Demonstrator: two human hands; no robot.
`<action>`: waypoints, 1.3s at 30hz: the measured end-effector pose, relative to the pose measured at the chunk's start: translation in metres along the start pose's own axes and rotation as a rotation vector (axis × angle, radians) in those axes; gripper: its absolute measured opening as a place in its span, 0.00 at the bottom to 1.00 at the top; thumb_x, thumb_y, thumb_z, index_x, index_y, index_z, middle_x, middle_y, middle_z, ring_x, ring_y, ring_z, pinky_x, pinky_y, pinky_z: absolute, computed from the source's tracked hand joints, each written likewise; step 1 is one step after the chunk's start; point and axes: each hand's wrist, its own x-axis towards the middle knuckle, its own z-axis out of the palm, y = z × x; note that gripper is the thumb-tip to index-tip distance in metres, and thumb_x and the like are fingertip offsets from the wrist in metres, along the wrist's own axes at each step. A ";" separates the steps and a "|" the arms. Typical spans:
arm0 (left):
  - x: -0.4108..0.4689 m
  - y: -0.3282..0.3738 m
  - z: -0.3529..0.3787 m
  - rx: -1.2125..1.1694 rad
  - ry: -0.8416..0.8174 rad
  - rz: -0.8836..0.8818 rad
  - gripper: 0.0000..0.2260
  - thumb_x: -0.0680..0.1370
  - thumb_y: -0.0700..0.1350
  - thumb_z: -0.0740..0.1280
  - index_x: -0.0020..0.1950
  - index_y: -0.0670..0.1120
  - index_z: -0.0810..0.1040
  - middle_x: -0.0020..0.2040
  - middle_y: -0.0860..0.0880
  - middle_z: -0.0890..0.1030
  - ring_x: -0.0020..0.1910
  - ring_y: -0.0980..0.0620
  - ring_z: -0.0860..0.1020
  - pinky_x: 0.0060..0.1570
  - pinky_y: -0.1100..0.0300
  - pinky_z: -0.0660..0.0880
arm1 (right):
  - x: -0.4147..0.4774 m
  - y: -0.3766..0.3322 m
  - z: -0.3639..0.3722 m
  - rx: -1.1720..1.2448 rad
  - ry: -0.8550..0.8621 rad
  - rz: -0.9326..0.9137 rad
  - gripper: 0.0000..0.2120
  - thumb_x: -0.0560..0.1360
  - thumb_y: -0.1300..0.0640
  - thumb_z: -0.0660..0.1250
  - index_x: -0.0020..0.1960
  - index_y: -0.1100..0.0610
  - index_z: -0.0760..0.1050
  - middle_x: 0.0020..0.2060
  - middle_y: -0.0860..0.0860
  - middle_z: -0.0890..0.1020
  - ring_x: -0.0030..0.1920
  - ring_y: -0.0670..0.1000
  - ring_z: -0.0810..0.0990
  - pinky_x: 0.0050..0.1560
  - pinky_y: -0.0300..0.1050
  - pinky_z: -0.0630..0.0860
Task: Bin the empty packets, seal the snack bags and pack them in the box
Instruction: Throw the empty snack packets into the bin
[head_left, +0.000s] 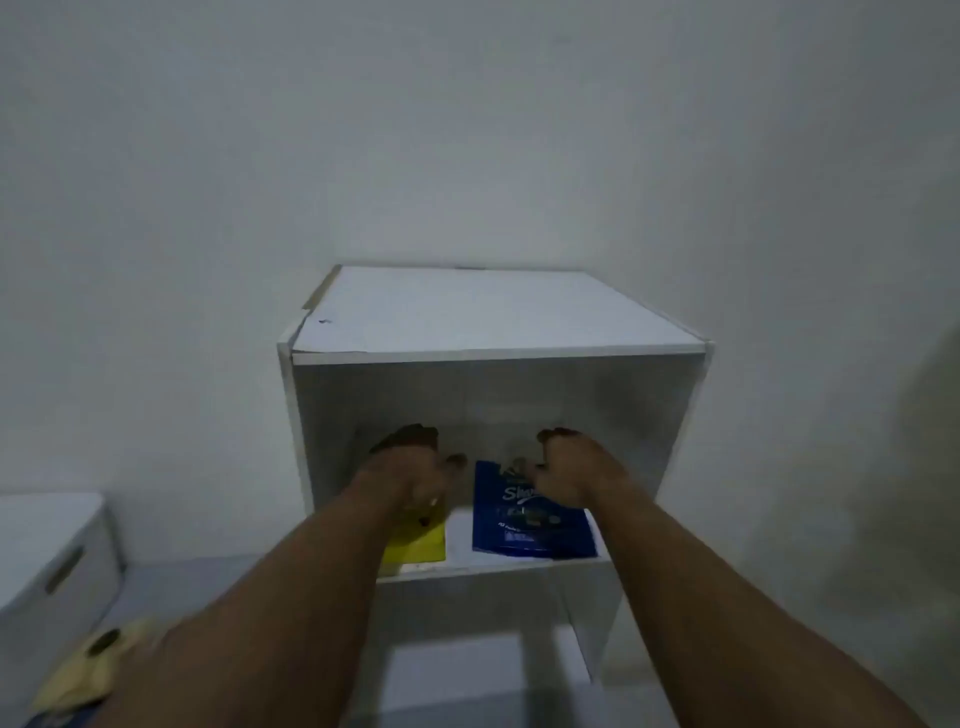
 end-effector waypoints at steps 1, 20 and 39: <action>0.007 0.000 0.005 0.007 -0.003 -0.030 0.30 0.80 0.63 0.57 0.77 0.47 0.62 0.77 0.45 0.64 0.73 0.45 0.66 0.69 0.53 0.65 | 0.008 0.005 0.004 -0.006 -0.049 0.023 0.31 0.80 0.37 0.57 0.72 0.59 0.67 0.68 0.58 0.73 0.64 0.57 0.74 0.64 0.47 0.72; 0.077 -0.004 0.048 0.105 -0.225 -0.348 0.42 0.74 0.67 0.65 0.81 0.52 0.50 0.79 0.43 0.53 0.75 0.40 0.62 0.69 0.49 0.68 | 0.086 0.061 0.043 0.050 -0.318 0.035 0.50 0.67 0.36 0.75 0.79 0.54 0.55 0.74 0.56 0.64 0.71 0.58 0.66 0.68 0.51 0.70; 0.048 0.005 -0.003 -0.373 0.216 -0.202 0.31 0.70 0.35 0.70 0.70 0.52 0.69 0.64 0.42 0.74 0.62 0.41 0.75 0.55 0.55 0.76 | 0.068 0.042 0.001 0.040 -0.164 0.035 0.26 0.77 0.53 0.65 0.73 0.49 0.65 0.68 0.53 0.73 0.64 0.56 0.75 0.64 0.48 0.72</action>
